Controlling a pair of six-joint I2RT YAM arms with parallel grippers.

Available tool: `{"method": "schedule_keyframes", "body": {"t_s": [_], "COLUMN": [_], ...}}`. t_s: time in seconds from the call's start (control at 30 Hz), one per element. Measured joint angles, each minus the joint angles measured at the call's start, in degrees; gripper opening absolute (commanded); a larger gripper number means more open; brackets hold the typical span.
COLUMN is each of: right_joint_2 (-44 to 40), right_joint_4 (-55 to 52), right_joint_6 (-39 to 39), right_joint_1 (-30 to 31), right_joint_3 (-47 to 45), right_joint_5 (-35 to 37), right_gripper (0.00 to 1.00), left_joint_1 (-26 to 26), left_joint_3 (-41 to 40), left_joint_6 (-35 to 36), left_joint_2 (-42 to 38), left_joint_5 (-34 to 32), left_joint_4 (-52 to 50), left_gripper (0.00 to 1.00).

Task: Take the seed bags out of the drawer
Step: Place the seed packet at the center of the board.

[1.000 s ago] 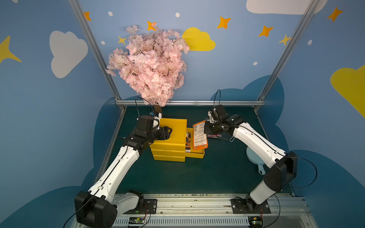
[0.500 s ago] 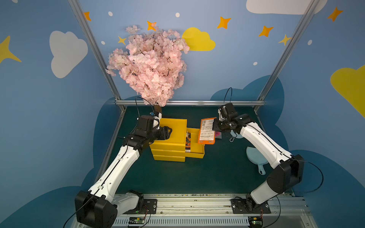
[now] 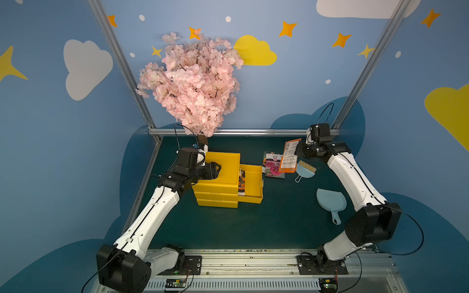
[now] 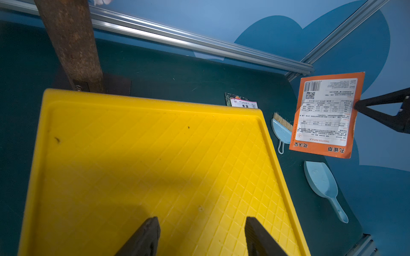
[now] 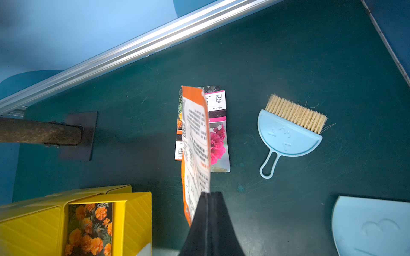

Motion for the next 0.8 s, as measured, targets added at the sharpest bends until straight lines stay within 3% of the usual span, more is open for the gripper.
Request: {"method": "schedule_keyframes", "body": {"t_s": [0.4,0.57,0.73,0.8], "right_joint_2": [15.02,18.67,22.71,23.91], "right_joint_4": [3.50,3.30,0.83,-0.61], "right_joint_6": [0.13,-1.22,-3.80,-4.63], "right_joint_1": [-0.24,-0.33,-0.63,-0.87], "right_joint_3": [-0.11,1.01,4.72,6.12], "right_joint_5": [-17.27,-17.73,-12.94,-10.08], "right_gripper": [0.00,0.00,0.00,0.25], "left_joint_1": [-0.11,-0.11,-0.15,-0.15], "left_joint_3": [0.35,0.37,0.37,0.37], "left_joint_6": [-0.20,-0.20,-0.17,-0.20], "left_joint_2": [0.28,0.31,0.31,0.31], "left_joint_5": [-0.22,-0.24,-0.24,-0.24], "left_joint_4": [-0.37,-0.42,-0.42,-0.42], "left_gripper": [0.67,0.67,0.67,0.67]}}
